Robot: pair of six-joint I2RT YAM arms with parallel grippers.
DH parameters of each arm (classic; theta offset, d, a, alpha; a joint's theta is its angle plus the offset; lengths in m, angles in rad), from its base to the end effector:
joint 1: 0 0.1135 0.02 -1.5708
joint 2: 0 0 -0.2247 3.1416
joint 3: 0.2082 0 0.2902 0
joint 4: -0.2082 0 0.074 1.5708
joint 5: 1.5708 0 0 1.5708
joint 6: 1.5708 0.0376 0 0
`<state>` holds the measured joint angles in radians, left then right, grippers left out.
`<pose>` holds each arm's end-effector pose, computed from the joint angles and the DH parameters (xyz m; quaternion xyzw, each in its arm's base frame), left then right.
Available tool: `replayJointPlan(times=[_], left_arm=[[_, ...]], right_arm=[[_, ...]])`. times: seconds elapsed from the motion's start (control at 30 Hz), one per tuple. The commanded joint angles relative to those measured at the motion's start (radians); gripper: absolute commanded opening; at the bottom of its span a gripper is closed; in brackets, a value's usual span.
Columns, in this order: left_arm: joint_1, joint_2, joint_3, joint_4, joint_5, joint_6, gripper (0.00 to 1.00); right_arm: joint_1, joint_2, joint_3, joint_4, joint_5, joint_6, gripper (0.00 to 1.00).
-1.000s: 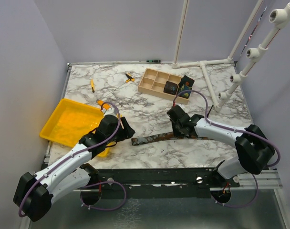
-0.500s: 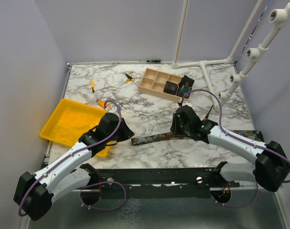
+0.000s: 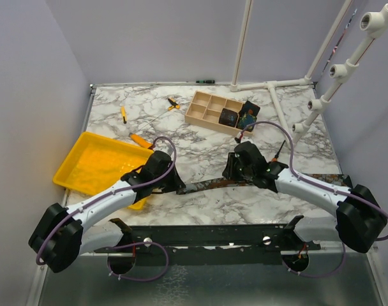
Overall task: Roll the ties
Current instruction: Flatten out the tie at the center of the board.
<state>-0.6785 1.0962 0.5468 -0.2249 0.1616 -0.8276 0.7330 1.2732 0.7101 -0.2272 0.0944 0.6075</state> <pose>0.2066 -0.1743 0.1386 -0.0372 0.9185 -0.3186 0.2311 0.2288 0.2012 0.1483 -0.0400 0.9231 0.2018 0.3249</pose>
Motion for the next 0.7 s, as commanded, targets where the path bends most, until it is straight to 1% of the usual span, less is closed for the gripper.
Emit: replayJointPlan(times=[0.0, 0.17, 0.37, 0.57, 0.67], left_arm=[[-0.002, 0.036, -0.044, 0.007, -0.122, 0.013, 0.0], [-0.001, 0.094, -0.068, 0.008, -0.256, 0.009, 0.0], [0.0, 0.158, -0.067, 0.013, -0.329, 0.012, 0.0], [-0.001, 0.119, -0.066, 0.015, -0.322, 0.021, 0.0], [-0.001, 0.088, -0.06, 0.015, -0.282, 0.035, 0.0]], right_arm=[[-0.004, -0.036, -0.031, 0.011, -0.019, 0.012, 0.3], [-0.003, -0.078, -0.062, 0.022, -0.014, 0.001, 0.31], [-0.003, -0.149, -0.091, 0.002, 0.036, 0.005, 0.35], [-0.004, -0.193, -0.13, -0.062, 0.194, 0.085, 0.51], [-0.014, -0.224, -0.137, -0.093, 0.254, 0.129, 0.54]])
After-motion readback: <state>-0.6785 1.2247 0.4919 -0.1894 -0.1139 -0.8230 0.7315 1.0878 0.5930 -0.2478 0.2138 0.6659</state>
